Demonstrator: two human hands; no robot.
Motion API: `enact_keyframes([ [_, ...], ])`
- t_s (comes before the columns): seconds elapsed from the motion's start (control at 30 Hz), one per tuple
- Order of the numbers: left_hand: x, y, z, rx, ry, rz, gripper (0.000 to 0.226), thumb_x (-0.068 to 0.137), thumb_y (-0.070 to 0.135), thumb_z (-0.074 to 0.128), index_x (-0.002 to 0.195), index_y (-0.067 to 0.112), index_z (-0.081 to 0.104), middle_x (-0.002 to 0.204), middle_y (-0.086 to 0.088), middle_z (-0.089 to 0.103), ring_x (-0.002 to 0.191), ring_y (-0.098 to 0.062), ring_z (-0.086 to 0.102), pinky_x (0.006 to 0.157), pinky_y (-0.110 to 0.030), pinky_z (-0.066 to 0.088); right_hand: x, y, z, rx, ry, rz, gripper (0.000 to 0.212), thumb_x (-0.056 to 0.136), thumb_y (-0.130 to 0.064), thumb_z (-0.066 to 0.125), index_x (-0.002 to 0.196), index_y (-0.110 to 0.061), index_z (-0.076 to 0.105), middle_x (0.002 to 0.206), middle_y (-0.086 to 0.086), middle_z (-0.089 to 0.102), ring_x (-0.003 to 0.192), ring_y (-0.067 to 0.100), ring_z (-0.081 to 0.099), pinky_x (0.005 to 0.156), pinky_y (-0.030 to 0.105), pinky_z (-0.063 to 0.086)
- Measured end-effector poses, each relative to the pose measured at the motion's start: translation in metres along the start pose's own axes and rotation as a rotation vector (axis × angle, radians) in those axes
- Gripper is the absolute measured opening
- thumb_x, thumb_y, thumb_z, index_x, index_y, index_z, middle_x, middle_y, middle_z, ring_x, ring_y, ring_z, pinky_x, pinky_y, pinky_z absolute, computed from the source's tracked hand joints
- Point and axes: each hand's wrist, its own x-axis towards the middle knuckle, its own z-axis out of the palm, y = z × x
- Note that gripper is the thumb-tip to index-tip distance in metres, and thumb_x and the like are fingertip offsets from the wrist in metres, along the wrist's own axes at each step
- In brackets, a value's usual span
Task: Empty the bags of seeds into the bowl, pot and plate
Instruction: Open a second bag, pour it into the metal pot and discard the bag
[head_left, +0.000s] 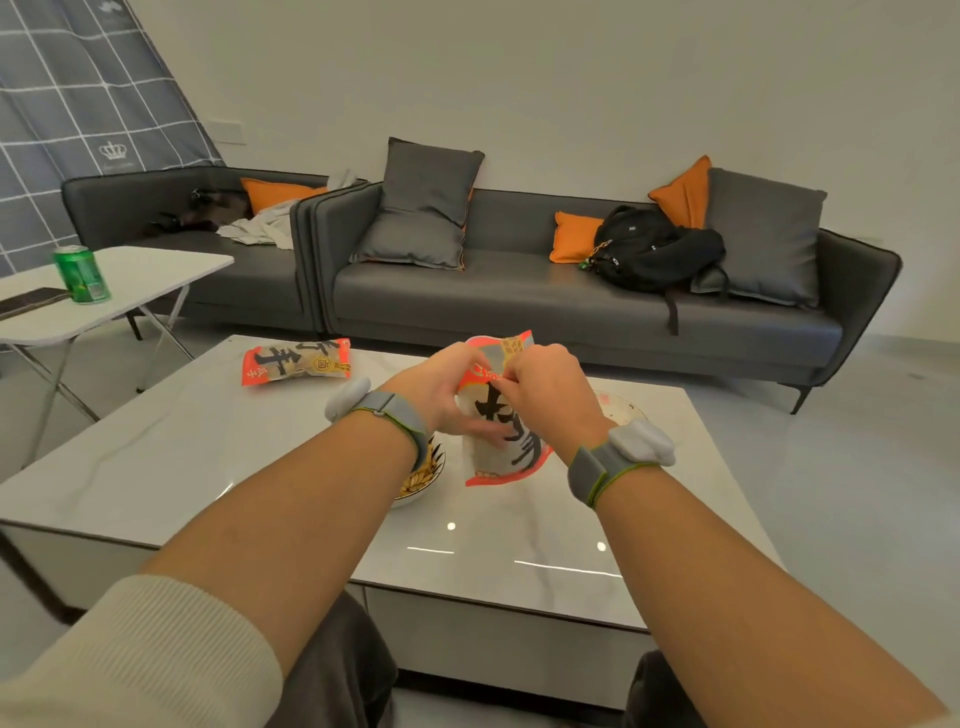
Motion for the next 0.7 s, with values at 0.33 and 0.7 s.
enact_keyframes([
  [0.33, 0.010, 0.006, -0.005, -0.329, 0.084, 0.161, 0.042, 0.090, -0.020, 0.034, 0.112, -0.003, 0.065, 0.125, -0.036, 0.065, 0.105, -0.051, 0.068, 0.093, -0.065, 0.060, -0.005, 0.004, -0.010, 0.696, 0.126, 0.096, 0.019, 0.101, -0.023, 0.062, 0.109, -0.019, 0.079, 0.086, 0.002, 0.079, 0.072, 0.020, 0.075, 0.073, 0.040, 0.063],
  [0.7, 0.082, 0.002, -0.034, -0.370, 0.239, 0.375, 0.054, 0.100, -0.016, 0.033, 0.142, 0.010, 0.055, 0.133, -0.017, 0.063, 0.120, -0.039, 0.065, 0.094, -0.060, 0.062, 0.026, 0.043, 0.079, 0.904, -0.168, 0.589, 0.037, 0.098, -0.004, 0.050, 0.132, -0.016, 0.058, 0.110, 0.021, 0.073, 0.066, 0.029, 0.079, 0.065, 0.043, 0.067],
])
